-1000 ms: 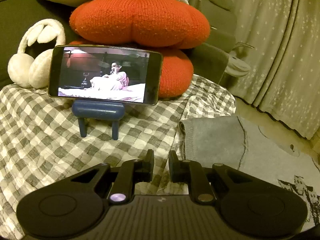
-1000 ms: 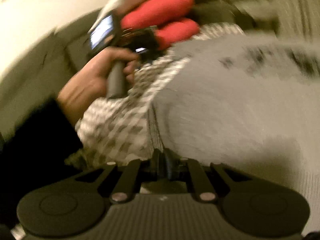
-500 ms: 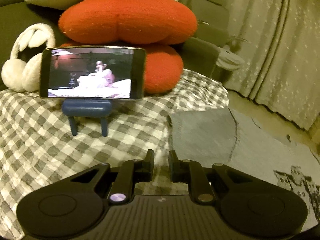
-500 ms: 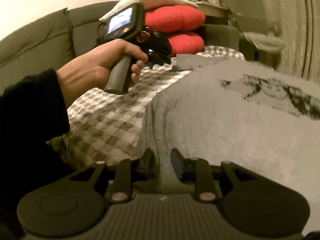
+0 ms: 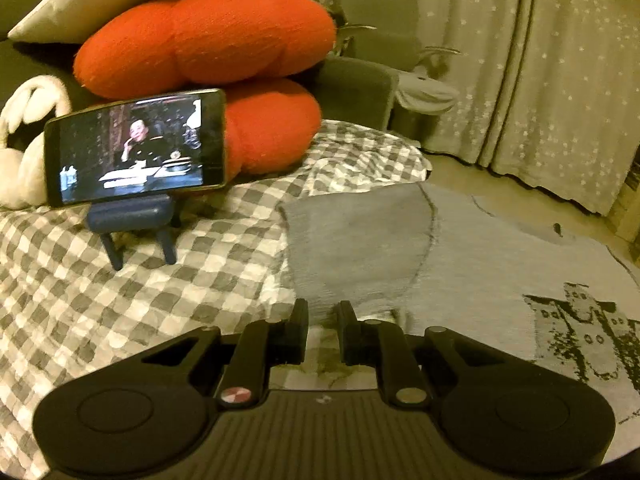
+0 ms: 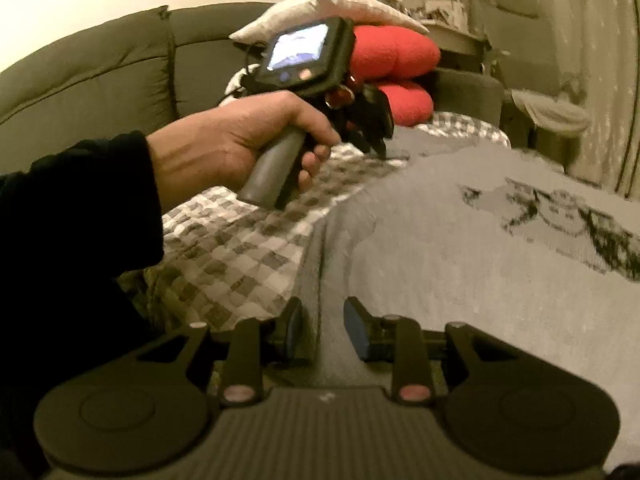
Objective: Fold clothes
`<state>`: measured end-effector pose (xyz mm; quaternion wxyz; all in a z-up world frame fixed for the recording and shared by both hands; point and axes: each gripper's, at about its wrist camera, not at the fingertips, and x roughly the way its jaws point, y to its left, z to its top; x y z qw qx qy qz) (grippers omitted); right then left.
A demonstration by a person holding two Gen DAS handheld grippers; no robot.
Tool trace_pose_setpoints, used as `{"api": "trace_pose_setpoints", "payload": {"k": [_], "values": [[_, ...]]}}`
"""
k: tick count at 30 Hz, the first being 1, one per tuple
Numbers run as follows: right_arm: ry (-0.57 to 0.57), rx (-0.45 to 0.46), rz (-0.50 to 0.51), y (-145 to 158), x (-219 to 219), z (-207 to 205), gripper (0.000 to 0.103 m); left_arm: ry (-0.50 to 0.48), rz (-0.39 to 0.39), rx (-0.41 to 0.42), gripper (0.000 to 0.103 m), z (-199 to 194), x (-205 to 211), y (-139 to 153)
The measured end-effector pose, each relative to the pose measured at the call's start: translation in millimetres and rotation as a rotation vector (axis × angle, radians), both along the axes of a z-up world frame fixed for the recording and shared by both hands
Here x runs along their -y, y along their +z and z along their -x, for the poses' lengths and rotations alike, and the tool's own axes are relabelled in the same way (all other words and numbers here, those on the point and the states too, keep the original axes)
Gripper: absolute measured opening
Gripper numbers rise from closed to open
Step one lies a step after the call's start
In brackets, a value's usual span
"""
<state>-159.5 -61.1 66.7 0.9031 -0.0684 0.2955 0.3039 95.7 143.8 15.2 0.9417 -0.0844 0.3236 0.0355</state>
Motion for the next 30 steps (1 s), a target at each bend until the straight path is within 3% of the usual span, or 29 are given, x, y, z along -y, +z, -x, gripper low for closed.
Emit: {"api": "trace_pose_setpoints", "payload": {"k": [8,14,21,30], "values": [[0.051,0.004,-0.030,7,-1,4,0.026,0.018,0.006,-0.006,0.014,0,-7,-3],[0.173,0.015,-0.025,2,-14,10,0.026,0.014,-0.019,-0.006,0.014,-1,-5,-3],[0.155,0.035,0.065,-12,-22,9,0.020,0.023,-0.021,-0.009,0.014,-2,-7,-4],[0.138,0.076,0.097,-11,-18,13,0.016,0.031,-0.029,-0.007,0.014,-2,-8,-5]]}}
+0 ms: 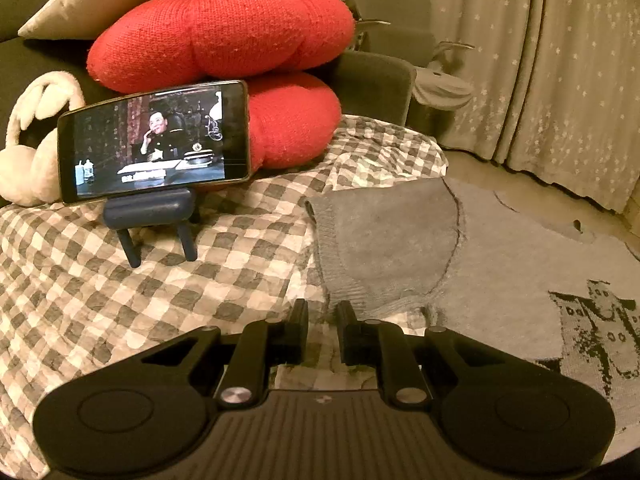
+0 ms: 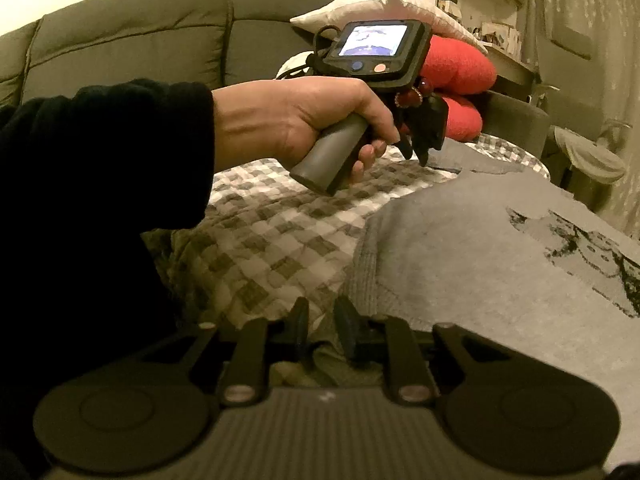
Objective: Fold clothes
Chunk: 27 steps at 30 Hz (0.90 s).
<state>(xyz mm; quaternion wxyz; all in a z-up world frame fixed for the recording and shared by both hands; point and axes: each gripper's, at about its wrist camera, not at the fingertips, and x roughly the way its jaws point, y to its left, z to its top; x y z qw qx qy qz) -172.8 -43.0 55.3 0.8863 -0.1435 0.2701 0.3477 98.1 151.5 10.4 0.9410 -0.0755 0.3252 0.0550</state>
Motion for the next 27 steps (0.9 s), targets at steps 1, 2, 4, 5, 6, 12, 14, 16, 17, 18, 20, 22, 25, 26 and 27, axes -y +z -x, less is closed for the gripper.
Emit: {"api": "trace_pose_setpoints", "payload": {"k": [1,2,4,5,6,12,14,16,17,18,20,22,25,26,27], "values": [[-0.005,0.006,0.001,1.1,0.5,0.1,0.016,0.004,0.000,0.001,0.014,-0.1,-0.6,0.1],[-0.011,0.013,0.002,2.2,1.0,0.0,0.016,0.010,0.000,0.002,0.014,-0.4,-1.3,0.1],[-0.023,0.030,0.010,3.0,1.0,0.1,0.016,0.017,0.001,0.003,0.014,-0.5,-2.8,-0.4],[-0.027,0.039,0.017,2.5,0.5,0.4,0.016,0.020,0.003,0.003,0.014,-0.6,-3.5,-0.6],[-0.029,0.046,0.025,1.5,-0.1,1.3,0.016,0.022,0.006,0.003,0.014,-0.8,-4.0,-0.6],[-0.063,0.089,0.027,4.5,0.4,3.0,0.016,0.029,0.013,0.002,0.014,-1.1,-5.9,-0.7],[-0.082,0.090,0.032,3.3,1.0,0.8,0.016,0.027,0.012,0.001,0.014,-1.5,-5.3,-0.8],[-0.099,0.098,0.033,3.6,1.9,0.8,0.016,0.022,0.011,0.003,0.014,-1.3,-4.3,-0.5],[-0.106,0.105,0.036,4.2,1.6,0.9,0.016,0.019,0.010,0.004,0.014,-1.0,-3.5,-0.2],[-0.112,0.113,0.039,4.8,1.2,0.8,0.017,0.016,0.009,0.006,0.014,-0.9,-2.8,0.0],[-0.119,0.115,0.044,3.6,0.3,-0.4,0.017,0.013,0.007,0.005,0.014,-1.3,-1.9,-0.1],[-0.124,0.110,0.046,1.4,-0.5,-1.9,0.017,0.014,0.008,0.003,0.014,-1.6,-2.0,-0.3],[-0.111,0.109,0.046,-0.5,-2.2,-1.2,0.012,0.015,0.010,0.002,0.014,-1.8,-2.7,-0.6],[-0.109,0.106,0.046,-0.8,-2.5,-1.3,0.010,0.015,0.012,0.001,0.014,-1.8,-3.1,-0.7],[-0.106,0.102,0.046,-1.1,-2.8,-1.4,0.008,0.015,0.016,0.001,0.014,-1.8,-3.7,-0.7]]}}
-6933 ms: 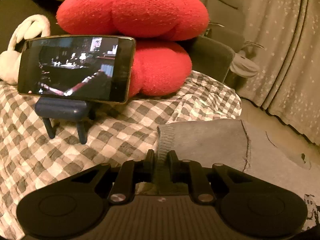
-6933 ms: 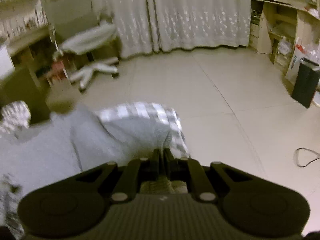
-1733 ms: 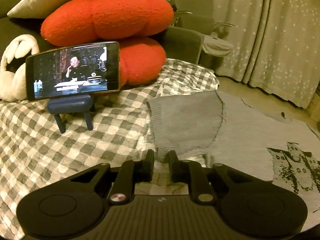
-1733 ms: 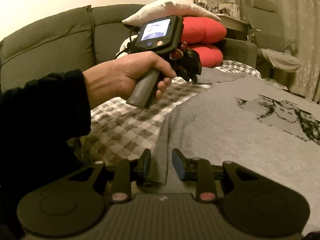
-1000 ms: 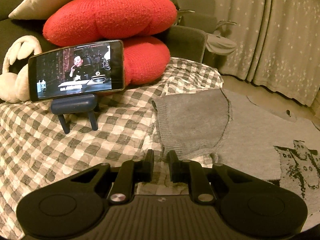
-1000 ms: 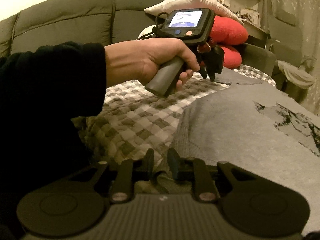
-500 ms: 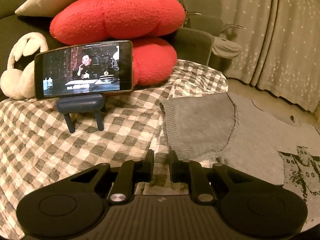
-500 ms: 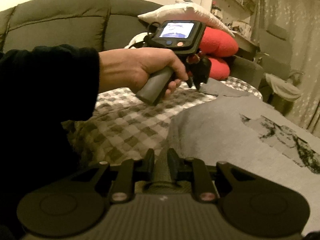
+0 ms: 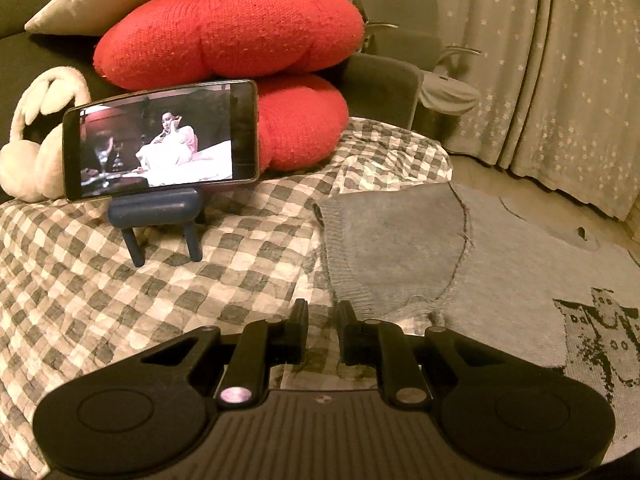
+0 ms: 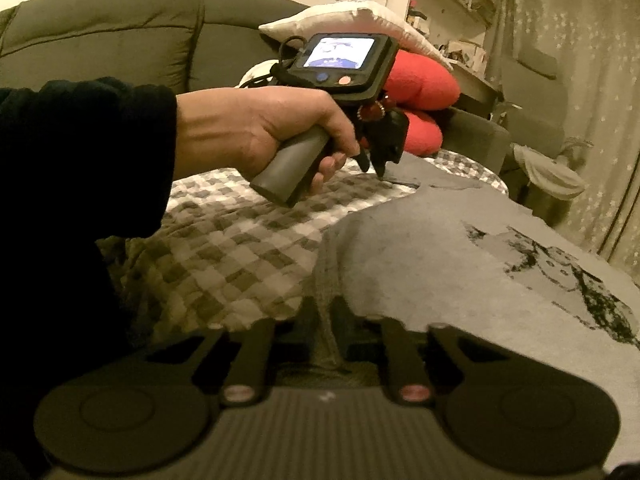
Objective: Fold clothes
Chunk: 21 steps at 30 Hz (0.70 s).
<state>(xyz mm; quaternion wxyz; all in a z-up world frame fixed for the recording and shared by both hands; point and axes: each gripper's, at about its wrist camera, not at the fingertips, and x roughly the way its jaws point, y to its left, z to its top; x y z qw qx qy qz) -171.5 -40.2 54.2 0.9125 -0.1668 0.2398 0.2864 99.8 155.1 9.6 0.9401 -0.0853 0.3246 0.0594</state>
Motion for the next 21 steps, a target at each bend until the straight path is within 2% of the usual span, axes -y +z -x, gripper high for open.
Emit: {"api": "trace_pose_setpoints", "payload": {"k": [3,4,8,12,14,15,18,21], "values": [[-0.001,-0.013,-0.006,1,0,0,0.007,0.005,0.018,-0.001,0.014,0,-3,0],[-0.002,-0.036,-0.035,3,2,-2,0.007,0.008,0.023,-0.002,0.014,0,-5,-1],[0.015,-0.181,-0.237,12,14,-9,0.006,0.030,0.050,-0.001,0.014,0,-15,-2],[0.042,-0.289,-0.361,13,16,-16,0.006,0.059,0.115,-0.005,0.014,-1,-28,-4],[0.042,-0.327,-0.423,13,18,-21,0.006,0.063,0.113,-0.009,0.014,-2,-29,-5],[0.041,-0.333,-0.439,13,18,-22,0.006,0.064,0.107,-0.011,0.014,-2,-29,-6],[0.016,-0.324,-0.373,5,13,-24,0.006,0.064,0.095,-0.014,0.014,-4,-29,-8],[0.009,-0.356,-0.361,-2,11,-26,0.006,0.061,0.109,-0.012,0.014,-5,-30,-8]]}}
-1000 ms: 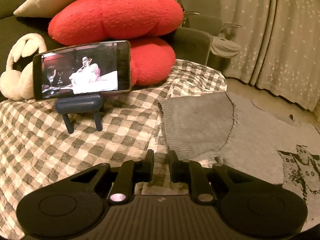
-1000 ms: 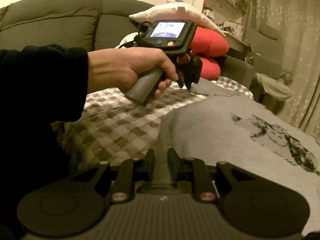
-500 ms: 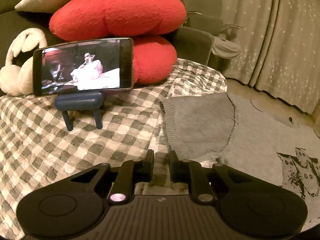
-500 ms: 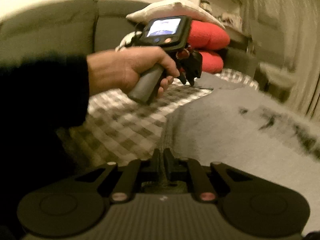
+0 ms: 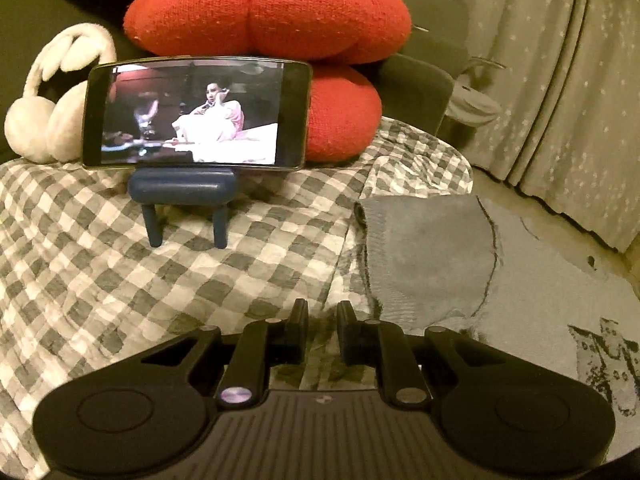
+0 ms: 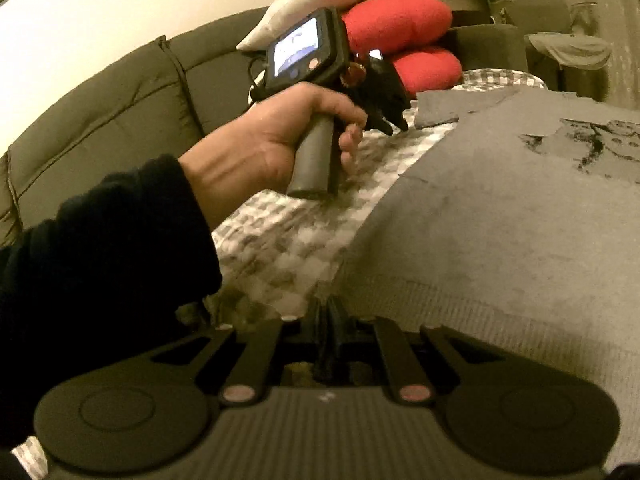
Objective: Fold clothes
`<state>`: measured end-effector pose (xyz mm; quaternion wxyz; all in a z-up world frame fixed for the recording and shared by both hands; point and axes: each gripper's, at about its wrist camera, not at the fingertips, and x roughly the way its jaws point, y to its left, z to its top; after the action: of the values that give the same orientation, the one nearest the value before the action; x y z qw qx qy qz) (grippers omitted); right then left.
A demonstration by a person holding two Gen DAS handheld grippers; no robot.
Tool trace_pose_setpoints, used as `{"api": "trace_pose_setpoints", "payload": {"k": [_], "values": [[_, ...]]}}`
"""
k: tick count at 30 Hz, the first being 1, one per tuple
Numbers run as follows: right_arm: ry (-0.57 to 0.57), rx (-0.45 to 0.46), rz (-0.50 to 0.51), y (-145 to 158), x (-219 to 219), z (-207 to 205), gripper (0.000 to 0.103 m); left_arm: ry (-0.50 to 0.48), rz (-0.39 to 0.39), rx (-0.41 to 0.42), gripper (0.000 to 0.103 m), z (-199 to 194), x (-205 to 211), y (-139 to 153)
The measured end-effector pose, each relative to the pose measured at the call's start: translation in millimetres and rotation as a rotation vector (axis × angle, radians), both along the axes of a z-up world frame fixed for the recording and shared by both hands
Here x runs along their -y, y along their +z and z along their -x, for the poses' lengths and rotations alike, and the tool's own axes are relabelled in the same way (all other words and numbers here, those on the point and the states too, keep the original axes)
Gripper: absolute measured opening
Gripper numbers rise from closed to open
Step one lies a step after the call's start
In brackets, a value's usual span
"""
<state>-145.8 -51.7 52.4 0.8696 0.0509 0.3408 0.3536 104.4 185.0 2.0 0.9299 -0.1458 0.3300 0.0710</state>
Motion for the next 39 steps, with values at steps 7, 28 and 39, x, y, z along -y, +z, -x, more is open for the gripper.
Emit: {"api": "trace_pose_setpoints", "payload": {"k": [7,28,39], "values": [[0.022,-0.018,-0.043,3,-2,1,0.006,-0.020,-0.015,-0.001,0.014,-2,4,0],[0.077,-0.025,-0.009,1,-7,0,0.040,-0.046,-0.099,-0.004,0.014,-1,16,0],[-0.278,0.085,0.018,50,107,-16,0.064,-0.120,-0.160,0.078,0.020,30,64,38]]}}
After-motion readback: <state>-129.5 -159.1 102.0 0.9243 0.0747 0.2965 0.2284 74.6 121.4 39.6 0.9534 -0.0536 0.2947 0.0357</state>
